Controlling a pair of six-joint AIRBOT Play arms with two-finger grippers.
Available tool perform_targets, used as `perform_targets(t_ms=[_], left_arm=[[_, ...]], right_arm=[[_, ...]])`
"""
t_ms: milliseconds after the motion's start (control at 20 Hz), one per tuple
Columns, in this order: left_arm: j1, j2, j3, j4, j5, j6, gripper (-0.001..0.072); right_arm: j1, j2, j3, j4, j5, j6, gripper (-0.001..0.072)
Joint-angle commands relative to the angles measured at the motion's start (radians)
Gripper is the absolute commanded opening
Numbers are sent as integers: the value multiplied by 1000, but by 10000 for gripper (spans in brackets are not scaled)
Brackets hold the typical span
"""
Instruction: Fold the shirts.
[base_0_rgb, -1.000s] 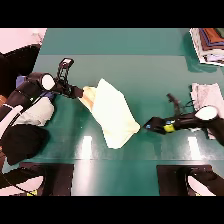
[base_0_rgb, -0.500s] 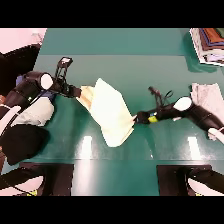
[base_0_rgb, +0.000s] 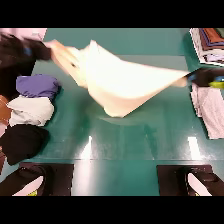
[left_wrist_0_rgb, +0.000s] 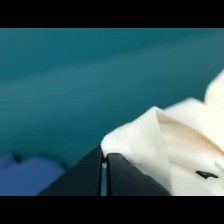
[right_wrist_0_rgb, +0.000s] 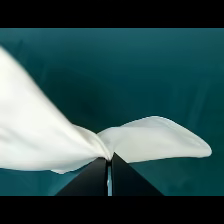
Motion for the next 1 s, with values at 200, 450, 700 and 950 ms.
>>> perform_targets(t_ms=[200, 450, 700, 950], left_arm=[[1, 259, 297, 11, -14, -5, 24], [1, 321, 400, -70, -17, 5, 24], [1, 278, 407, -112, -126, 57, 23], [1, 75, 264, -82, -364, 82, 24]], right_arm=[[-205, 176, 314, -34, 44, -10, 15], [-356, 114, 546, -31, 183, -44, 15], [-403, -78, 851, -20, 329, -45, 15], [-338, -258, 734, 54, 375, -12, 14]])
